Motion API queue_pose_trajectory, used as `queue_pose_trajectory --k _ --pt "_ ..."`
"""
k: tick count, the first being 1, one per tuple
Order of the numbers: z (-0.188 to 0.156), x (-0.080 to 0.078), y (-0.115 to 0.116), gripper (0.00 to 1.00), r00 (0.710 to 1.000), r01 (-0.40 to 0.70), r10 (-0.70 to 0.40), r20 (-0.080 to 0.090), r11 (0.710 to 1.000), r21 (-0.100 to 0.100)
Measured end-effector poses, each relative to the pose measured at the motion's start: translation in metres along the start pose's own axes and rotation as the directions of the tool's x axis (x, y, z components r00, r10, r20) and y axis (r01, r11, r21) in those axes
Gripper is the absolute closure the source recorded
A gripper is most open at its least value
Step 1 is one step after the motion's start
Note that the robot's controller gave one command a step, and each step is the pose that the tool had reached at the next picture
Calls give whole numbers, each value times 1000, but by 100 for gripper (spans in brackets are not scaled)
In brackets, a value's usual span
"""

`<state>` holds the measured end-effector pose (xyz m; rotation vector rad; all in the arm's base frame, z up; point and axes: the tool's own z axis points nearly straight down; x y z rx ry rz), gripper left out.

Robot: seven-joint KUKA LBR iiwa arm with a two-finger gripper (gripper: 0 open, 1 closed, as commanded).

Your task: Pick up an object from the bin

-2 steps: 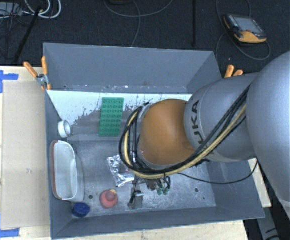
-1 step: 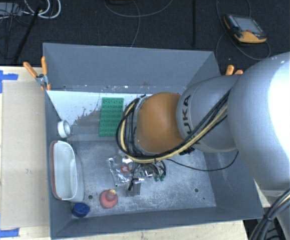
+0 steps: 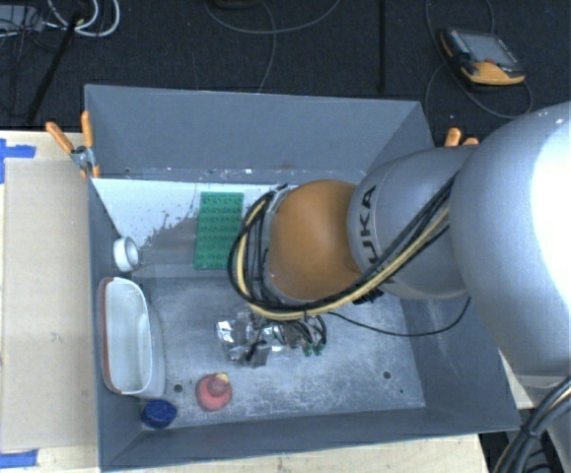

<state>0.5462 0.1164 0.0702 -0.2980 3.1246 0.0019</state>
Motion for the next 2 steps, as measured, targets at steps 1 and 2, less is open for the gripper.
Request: queue_pose_trajectory --k 1,2 --pt "-107 -22 -3 100 1000 14 -14 7 1000 1" --pt "-151 -26 -6 100 1000 2 -2 4 1000 1"
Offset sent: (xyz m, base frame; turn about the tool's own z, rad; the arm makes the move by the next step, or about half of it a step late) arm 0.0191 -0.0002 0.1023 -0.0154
